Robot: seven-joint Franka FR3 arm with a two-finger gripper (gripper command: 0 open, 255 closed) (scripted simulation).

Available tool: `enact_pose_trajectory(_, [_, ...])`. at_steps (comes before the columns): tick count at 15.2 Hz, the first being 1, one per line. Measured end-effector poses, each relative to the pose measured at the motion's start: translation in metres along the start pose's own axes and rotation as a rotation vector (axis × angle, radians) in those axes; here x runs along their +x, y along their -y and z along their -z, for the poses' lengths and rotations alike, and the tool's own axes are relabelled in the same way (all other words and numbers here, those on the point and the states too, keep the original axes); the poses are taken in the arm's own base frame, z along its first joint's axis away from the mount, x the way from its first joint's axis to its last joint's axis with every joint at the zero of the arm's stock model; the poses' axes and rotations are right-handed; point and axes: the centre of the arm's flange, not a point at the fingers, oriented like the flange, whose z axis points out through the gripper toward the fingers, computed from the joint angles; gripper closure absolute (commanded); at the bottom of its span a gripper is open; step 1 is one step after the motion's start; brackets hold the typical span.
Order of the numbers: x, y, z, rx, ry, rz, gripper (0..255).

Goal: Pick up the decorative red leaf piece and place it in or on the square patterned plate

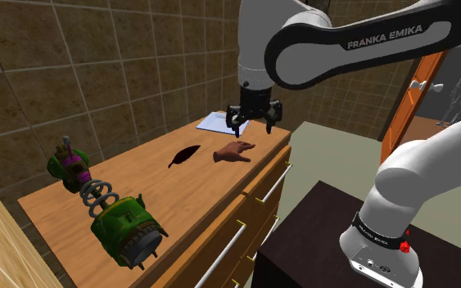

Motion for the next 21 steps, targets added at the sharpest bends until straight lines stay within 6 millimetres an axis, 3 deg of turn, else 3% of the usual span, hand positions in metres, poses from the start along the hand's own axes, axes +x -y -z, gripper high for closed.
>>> enact_pose_trajectory(4, [-0.019,0.058,-0.011,-0.037,-0.039,-0.131,0])
enact_pose_trajectory(10, [-0.03,0.145,-0.032,-0.097,-0.089,-0.315,0])
enact_pose_trajectory(15, [-0.021,0.215,-0.048,-0.13,-0.139,-0.494,0])
enact_pose_trajectory(21, [0.006,0.3,-0.078,-0.187,-0.201,-0.694,0])
